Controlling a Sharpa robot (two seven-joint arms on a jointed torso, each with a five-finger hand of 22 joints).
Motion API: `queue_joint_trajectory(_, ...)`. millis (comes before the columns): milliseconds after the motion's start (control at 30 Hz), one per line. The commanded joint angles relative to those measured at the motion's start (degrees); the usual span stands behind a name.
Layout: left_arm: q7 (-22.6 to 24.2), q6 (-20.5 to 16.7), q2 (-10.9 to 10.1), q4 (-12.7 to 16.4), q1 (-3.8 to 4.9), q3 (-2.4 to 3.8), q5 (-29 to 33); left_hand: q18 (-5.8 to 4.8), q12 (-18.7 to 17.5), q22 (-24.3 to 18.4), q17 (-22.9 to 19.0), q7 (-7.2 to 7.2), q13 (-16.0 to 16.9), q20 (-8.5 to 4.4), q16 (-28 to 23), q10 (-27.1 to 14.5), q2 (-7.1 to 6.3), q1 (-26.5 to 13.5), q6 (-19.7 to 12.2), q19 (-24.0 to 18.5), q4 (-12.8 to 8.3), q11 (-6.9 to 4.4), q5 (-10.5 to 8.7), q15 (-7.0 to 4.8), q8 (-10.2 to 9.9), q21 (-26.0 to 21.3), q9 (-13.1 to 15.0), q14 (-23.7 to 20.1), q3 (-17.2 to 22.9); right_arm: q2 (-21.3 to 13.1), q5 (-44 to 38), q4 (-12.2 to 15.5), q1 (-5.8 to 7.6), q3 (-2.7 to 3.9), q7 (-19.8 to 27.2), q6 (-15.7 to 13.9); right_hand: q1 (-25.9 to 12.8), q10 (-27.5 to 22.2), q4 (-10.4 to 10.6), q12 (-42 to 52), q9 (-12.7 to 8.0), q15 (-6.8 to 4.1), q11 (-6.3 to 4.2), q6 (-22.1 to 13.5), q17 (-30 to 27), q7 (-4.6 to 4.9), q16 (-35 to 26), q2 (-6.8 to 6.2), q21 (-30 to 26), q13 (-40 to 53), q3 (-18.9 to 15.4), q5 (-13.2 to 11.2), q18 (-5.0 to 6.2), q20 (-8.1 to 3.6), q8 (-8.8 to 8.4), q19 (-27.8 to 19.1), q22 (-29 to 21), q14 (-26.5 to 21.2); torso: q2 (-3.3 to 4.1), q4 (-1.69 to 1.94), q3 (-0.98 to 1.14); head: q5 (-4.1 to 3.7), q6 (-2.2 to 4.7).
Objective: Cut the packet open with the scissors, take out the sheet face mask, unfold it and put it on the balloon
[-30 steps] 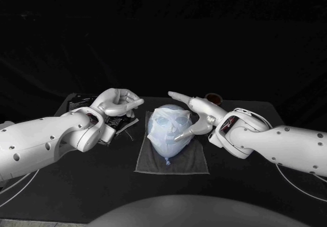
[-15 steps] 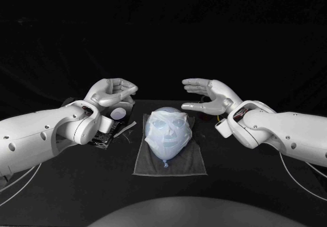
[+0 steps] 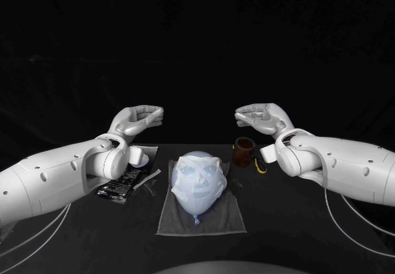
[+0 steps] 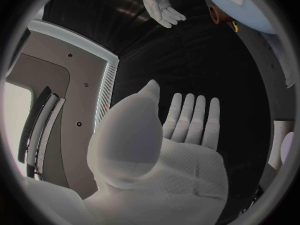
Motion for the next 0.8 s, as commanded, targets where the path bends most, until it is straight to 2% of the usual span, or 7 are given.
queue_joint_trajectory(33,3.9,1.6,2.0,-3.1,0.03,0.12,6.8,-1.82,-3.3,-1.6,-2.0,0.32,-0.1,0.07,-3.1,-1.4,0.20,-2.5,-2.6,-3.4,0.0,-1.36,-0.14,1.20,-2.7,-2.1,-1.0,-4.2,-1.7,1.2,6.7,-2.6,-0.59,0.00,2.9,3.4,-0.1,2.5,0.3,0.3,-0.5,-0.66,-0.66,1.1,0.1,2.07,0.6,1.02,0.5,0.0,0.7,-0.2,0.48,-0.52,-0.23,1.7,-0.5,2.2,-0.93,-0.12,-0.20,0.36,1.71)
queue_joint_trajectory(367,5.5,-0.7,6.1,-8.8,-0.34,0.22,8.0,-2.50,-9.3,-2.9,-4.4,-1.50,-0.4,0.11,-6.6,-6.9,1.78,-5.1,-4.7,-4.9,0.0,-3.09,-0.10,1.11,-5.7,-3.7,-1.8,-9.0,-3.2,3.6,8.1,-7.3,-2.36,0.02,3.8,4.1,-1.1,1.8,0.9,-3.0,-2.0,0.18,0.08,0.8,-1.4,2.65,-2.3,1.03,-1.5,-0.2,0.9,-0.2,0.26,-0.03,-2.41,1.0,-2.9,0.4,-0.99,0.16,-0.18,0.87,3.11)
queue_joint_trajectory(400,2.9,-0.1,5.8,-8.4,-0.33,0.13,5.9,-6.03,-17.2,-7.2,-13.2,-10.53,-3.6,-16.70,-14.5,-42.8,6.02,-27.7,-37.8,-34.1,-16.8,-10.84,-2.89,-11.69,-25.4,-8.3,-9.4,-36.7,-7.4,3.4,6.2,-6.9,-2.18,-0.03,2.0,2.4,-26.3,-15.5,-14.9,-8.1,-17.5,-9.30,-11.23,-46.4,-12.3,-11.77,-14.8,-1.06,-12.6,-3.8,0.8,-3.1,-10.19,-15.98,-16.18,-43.5,-15.8,-51.7,-1.07,0.10,-0.20,0.78,2.63)
queue_joint_trajectory(433,2.9,-0.2,5.8,-8.3,-0.36,0.14,5.9,-6.03,-17.2,-7.2,-13.2,-10.53,-3.6,-16.70,-14.5,-42.8,6.02,-28.9,-37.8,-34.1,-16.8,-10.84,-2.89,-11.69,-25.4,-8.3,-9.4,-36.7,-7.4,3.4,6.2,-6.8,-2.21,0.02,2.0,2.3,-27.6,-55.6,-14.9,-8.1,-17.5,-9.30,-11.23,-46.4,-12.3,-11.77,-14.8,-1.06,-12.6,-3.8,0.8,-3.1,-10.19,-15.98,-16.18,-43.5,-15.8,-51.7,-1.01,0.10,-0.18,0.78,2.69)
queue_joint_trajectory(633,3.0,-3.3,5.1,-5.2,-1.04,0.50,6.2,-6.03,-17.2,-7.2,-13.2,-10.53,-3.6,-16.70,-14.5,-42.8,6.02,-39.4,-37.8,-34.1,-16.8,-10.84,-2.89,-11.69,-25.4,-8.3,-9.4,-36.7,-7.4,2.8,7.8,-3.7,-3.12,1.26,2.2,-0.4,-39.5,-55.6,-14.9,-8.1,-17.5,-9.30,-11.23,-46.4,-12.3,-11.77,-14.8,-1.06,-12.6,-3.8,0.8,-3.1,-10.19,-15.98,-16.18,-43.5,-15.8,-51.7,0.44,0.16,0.29,0.81,4.26)
queue_joint_trajectory(733,3.1,-7.0,4.2,-1.6,-1.84,0.92,6.6,-6.03,-17.2,-7.2,-13.2,-10.53,-3.6,-16.70,-14.5,-42.8,6.02,-81.3,-37.8,-34.1,-16.8,-10.84,-2.89,-11.69,-25.4,-8.3,-9.4,-36.7,-7.4,2.2,9.6,0.0,-4.20,2.73,2.5,-3.6,-45.6,-55.6,-14.9,-8.1,-17.5,-9.30,-11.23,-46.4,-12.3,-11.77,-14.8,-1.06,-12.6,-3.8,0.8,-3.1,-10.19,-15.98,-16.18,-43.5,-15.8,-51.7,2.14,0.23,0.85,0.85,6.10)
queue_joint_trajectory(800,3.1,-9.8,3.6,1.1,-2.44,1.23,6.9,-6.03,-17.2,-7.2,-13.2,-10.53,-3.6,-16.70,-14.5,-42.8,6.02,-81.3,-37.8,-34.1,-16.8,-10.84,-2.89,-11.69,-25.4,-8.3,-9.4,-36.7,-7.4,1.7,11.0,2.8,-5.01,3.83,2.7,-6.0,-86.5,-55.6,-14.9,-8.1,-17.5,-9.30,-11.23,-46.4,-12.3,-11.77,-14.8,-1.06,-12.6,-3.8,0.8,-3.1,-10.19,-15.98,-16.18,-43.5,-15.8,-51.7,3.23,0.27,1.21,0.88,7.28)
